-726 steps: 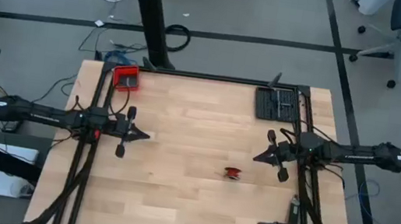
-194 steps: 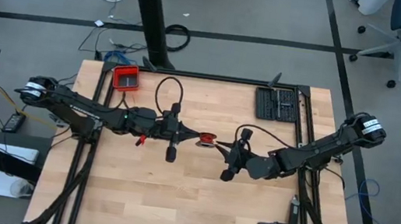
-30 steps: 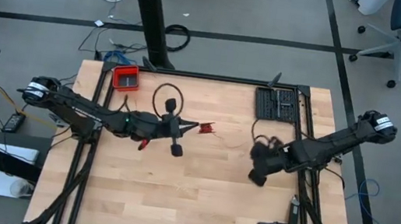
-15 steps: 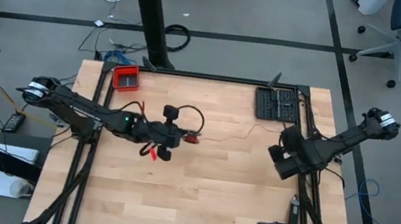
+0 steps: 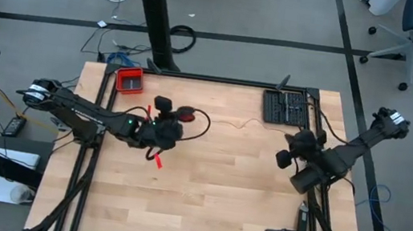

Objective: Coil cords
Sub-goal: Uncoil the red wire from the spool

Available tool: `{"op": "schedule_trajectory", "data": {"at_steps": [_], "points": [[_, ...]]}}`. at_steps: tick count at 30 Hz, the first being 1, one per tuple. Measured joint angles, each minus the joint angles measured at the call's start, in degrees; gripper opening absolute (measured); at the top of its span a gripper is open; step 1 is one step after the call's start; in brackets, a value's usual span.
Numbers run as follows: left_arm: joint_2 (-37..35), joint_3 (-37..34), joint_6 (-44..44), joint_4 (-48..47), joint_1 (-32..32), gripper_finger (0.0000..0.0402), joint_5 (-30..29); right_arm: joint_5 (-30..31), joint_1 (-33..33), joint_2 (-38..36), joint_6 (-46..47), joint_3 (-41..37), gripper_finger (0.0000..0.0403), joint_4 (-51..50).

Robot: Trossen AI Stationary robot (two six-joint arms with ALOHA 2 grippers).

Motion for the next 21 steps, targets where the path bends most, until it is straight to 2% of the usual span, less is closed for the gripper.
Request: {"op": "schedule_trajectory", "data": {"at_steps": [5,10,17,19,21], "points": [[0.0,0.0,0.0,0.0,0.0,0.0,-4.9,7.9,3.6,1.3,-3.5,4.6,0.0,2.3],[0.0,0.0,0.2,0.0,0.0,0.0,-5.1,13.0,7.9,1.9,-10.8,10.0,0.0,6.7],[0.0,0.0,-0.3,-0.4,0.0,0.0,2.9,19.0,14.2,1.9,-22.7,15.1,0.0,14.1],[0.0,0.0,-1.7,-0.8,0.0,0.0,7.3,19.9,15.5,1.9,-25.6,15.8,0.0,16.1],[0.0,0.0,-2.4,-1.2,0.0,0.0,14.3,20.0,16.5,1.9,-27.7,15.9,0.0,17.4]]}}
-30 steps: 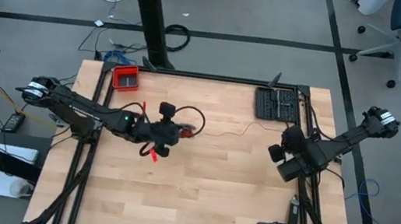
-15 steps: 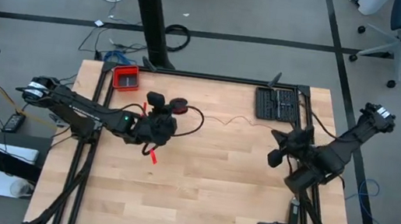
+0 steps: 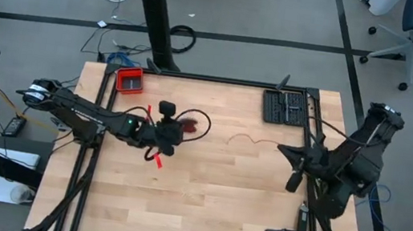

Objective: Coil cords
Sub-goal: Uncoil the red wire from the spool

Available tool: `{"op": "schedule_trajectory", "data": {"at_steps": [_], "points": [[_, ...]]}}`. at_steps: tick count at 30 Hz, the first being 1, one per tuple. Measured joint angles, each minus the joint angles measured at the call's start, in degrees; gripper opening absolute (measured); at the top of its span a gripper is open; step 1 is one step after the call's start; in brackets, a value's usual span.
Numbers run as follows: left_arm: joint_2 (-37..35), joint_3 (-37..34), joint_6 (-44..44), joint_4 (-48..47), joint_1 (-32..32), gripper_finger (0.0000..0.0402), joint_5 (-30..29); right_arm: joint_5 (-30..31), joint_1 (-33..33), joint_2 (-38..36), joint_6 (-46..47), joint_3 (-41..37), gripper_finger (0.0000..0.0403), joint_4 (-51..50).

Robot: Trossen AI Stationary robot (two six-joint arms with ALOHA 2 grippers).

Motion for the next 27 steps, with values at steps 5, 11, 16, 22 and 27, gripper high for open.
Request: {"op": "schedule_trajectory", "data": {"at_steps": [5,11,16,22,27], "points": [[0.0,0.0,-1.4,-0.4,0.0,0.0,15.3,0.2,0.5,0.0,-0.7,0.0,0.0,0.2],[0.0,2.5,-6.9,-9.9,0.2,0.0,17.8,-0.1,0.5,0.0,-1.6,0.0,0.0,0.1],[0.0,3.9,-12.0,-18.2,0.5,0.0,16.5,-0.1,0.8,0.0,-1.7,0.0,0.0,0.2],[0.0,3.9,-15.4,-23.9,0.5,0.0,16.0,-0.8,3.9,0.0,-4.7,0.0,0.0,0.6],[0.0,3.9,-16.7,-25.0,0.7,0.0,16.0,-3.7,8.0,0.0,-10.6,0.0,0.0,2.9]]}}
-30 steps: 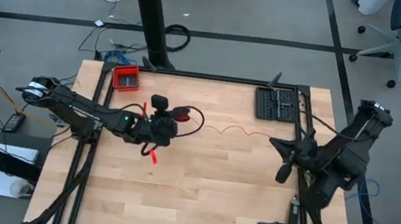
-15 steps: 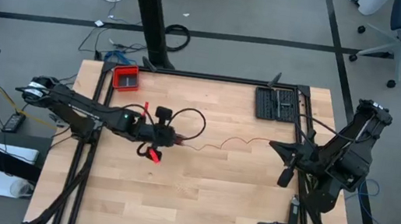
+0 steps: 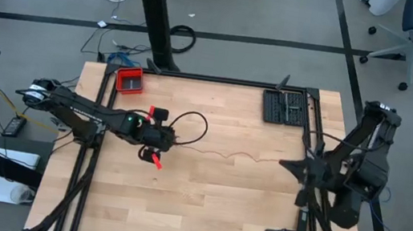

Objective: Coil cords
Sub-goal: Uncoil the red wire from the spool

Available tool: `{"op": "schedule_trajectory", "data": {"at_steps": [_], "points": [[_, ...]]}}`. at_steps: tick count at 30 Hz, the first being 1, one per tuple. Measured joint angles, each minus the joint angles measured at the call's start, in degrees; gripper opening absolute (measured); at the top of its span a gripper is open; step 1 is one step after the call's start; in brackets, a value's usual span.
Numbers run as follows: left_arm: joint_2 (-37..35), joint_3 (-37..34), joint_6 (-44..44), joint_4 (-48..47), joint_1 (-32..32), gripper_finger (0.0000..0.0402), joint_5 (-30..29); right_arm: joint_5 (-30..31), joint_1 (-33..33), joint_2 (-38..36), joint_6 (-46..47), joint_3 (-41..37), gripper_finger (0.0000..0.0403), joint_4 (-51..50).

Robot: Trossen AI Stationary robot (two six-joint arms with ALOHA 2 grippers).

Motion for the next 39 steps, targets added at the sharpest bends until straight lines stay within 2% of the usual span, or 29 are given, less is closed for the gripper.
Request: {"op": "schedule_trajectory", "data": {"at_steps": [4,8,14,16,20,24,28,32,39], "points": [[0.0,0.0,-0.2,-0.1,0.6,0.0,0.1,0.1,3.2,0.0,-8.5,0.0,0.0,6.2],[0.0,0.0,-0.2,0.0,1.3,0.0,0.7,2.8,6.1,-0.3,-18.3,0.0,0.0,15.4],[0.0,0.0,-0.5,0.2,2.1,0.0,-2.6,5.3,9.1,-0.2,-37.9,0.0,0.0,35.6],[0.0,0.0,-0.9,0.7,2.1,0.0,-5.6,5.2,9.5,0.2,-43.7,0.0,0.0,42.1],[0.0,0.0,-1.4,5.7,2.1,0.0,-17.7,2.2,9.6,1.6,-50.4,0.0,0.0,48.9],[0.0,0.0,-1.3,15.6,2.1,0.0,-29.0,-0.4,8.3,2.6,-52.0,0.0,0.0,49.5],[0.0,0.0,-1.4,27.2,2.1,0.0,-34.9,-5.3,6.7,2.8,-52.0,0.0,0.0,48.8],[0.0,0.0,-1.2,35.9,2.1,0.0,-34.7,-15.2,4.1,2.8,-50.1,0.0,0.0,47.0],[0.0,0.0,4.2,49.6,1.4,0.0,-29.2,-25.2,-3.7,3.1,-39.5,-2.8,0.0,40.7]]}}
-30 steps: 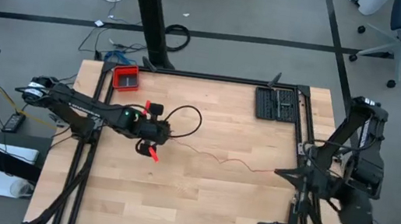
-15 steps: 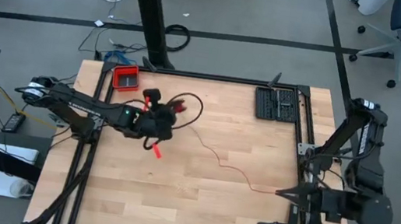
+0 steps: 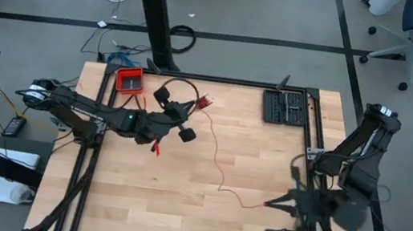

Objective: Coil cords
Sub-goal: Uncoil the red wire from the spool

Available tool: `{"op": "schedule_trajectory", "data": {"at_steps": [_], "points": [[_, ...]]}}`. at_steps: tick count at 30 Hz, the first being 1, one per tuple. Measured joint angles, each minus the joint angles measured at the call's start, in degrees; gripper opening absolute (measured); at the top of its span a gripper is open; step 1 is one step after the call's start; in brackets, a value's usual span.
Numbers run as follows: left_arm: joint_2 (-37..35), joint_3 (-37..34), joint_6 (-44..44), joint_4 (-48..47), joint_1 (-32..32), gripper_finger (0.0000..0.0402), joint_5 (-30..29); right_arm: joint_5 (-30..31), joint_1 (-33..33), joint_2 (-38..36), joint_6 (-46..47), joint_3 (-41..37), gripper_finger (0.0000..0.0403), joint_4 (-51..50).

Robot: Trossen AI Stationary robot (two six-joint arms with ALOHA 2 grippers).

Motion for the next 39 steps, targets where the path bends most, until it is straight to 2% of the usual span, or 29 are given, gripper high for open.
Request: {"op": "schedule_trajectory", "data": {"at_steps": [6,14,17,22,25,32,36,39], "points": [[0.0,0.0,5.1,15.5,-0.1,0.0,7.1,-13.1,-8.5,0.1,10.1,-3.7,0.0002,-2.3],[0.0,0.0,11.7,32.0,0.6,0.0,14.4,-17.8,-14.7,0.1,15.6,-7.9,0.0035,-2.5],[0.0,0.0,13.0,33.7,0.6,0.0,15.4,-21.0,-16.0,0.1,17.1,-8.5,0.0055,-3.2],[0.0,0.0,12.8,33.2,0.6,0.0,17.8,-21.6,-17.4,0.1,20.8,-8.5,0.0083,-7.8],[0.0,0.0,11.8,32.3,0.6,0.0,19.9,-17.5,-18.9,0.1,21.4,-8.5,0.0089,-10.5],[0.0,0.0,9.2,30.0,0.5,0.0,21.2,0.3,-23.7,0.4,19.9,-8.5,0.0083,-10.5],[0.0,0.0,7.4,30.1,0.3,0.0,22.0,7.6,-25.5,4.0,17.4,-8.5,0.0082,-6.0],[0.0,0.0,6.1,30.1,0.3,0.0,23.2,11.2,-26.1,8.1,11.8,-8.5,0.0083,1.1]]}}
